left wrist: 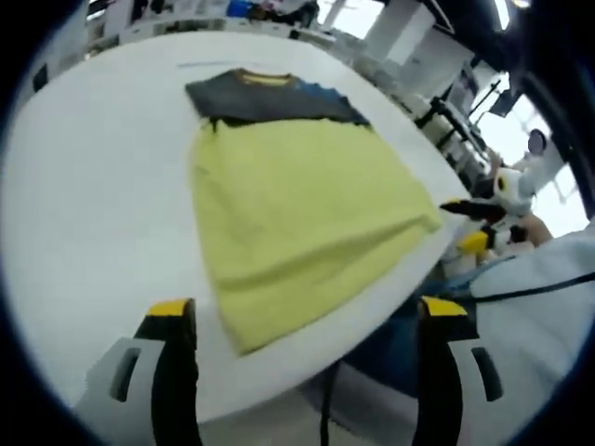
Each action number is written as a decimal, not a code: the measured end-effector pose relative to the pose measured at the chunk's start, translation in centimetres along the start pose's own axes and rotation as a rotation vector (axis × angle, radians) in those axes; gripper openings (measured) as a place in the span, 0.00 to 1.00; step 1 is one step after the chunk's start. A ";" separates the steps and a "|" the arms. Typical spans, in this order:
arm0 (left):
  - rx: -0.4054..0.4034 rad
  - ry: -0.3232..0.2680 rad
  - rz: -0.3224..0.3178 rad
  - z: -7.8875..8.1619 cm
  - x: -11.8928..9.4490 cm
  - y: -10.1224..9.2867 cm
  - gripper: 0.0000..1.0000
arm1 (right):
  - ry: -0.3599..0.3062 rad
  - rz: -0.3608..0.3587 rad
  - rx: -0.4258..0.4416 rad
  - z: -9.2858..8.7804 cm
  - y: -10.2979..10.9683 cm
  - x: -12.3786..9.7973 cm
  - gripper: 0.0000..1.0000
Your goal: Fold the garment on the visible template until the final outline fits inside the template.
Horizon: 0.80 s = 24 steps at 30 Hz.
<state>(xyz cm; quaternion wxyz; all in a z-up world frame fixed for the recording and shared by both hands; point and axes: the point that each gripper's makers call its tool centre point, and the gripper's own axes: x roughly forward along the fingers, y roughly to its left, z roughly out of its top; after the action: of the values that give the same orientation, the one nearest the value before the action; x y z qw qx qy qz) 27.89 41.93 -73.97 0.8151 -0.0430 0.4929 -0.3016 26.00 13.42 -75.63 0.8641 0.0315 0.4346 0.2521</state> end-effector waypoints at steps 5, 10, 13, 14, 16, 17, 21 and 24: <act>-0.013 0.013 -0.012 -0.7 -0.1 -0.3 0.92 | -0.004 -0.001 0.003 -0.1 0.0 -0.1 1.00; -0.026 0.022 -0.021 -1.1 0.0 -0.6 0.89 | -0.004 -0.002 0.008 -0.1 -0.1 -0.2 0.98; -0.035 0.030 -0.029 -1.4 0.1 -0.7 0.87 | -0.008 -0.007 0.014 -0.1 -0.3 -0.3 0.96; -0.036 0.032 -0.028 -1.5 0.1 -0.6 0.86 | -0.009 -0.007 0.017 -0.1 -0.2 -0.3 0.96; -0.039 0.034 -0.027 -1.6 0.1 -0.6 0.86 | -0.005 -0.010 0.014 -0.2 -0.3 -0.3 0.95; -0.044 0.035 -0.027 -1.6 0.1 -0.6 0.86 | -0.003 -0.012 0.011 -0.3 -0.4 -0.3 0.94; -0.055 0.048 -0.037 -1.8 0.1 -0.7 0.84 | 0.003 -0.014 0.016 -0.3 -0.5 -0.4 0.92; -0.048 0.064 -0.019 -2.1 0.2 -0.3 0.82 | 0.013 -0.018 0.015 -0.3 -0.7 -0.4 0.88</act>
<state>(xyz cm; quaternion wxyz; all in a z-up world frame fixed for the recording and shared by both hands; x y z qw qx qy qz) 26.08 42.07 -75.16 0.7947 -0.0574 0.5254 -0.2985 25.83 12.61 -75.69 0.8633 0.0324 0.4422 0.2411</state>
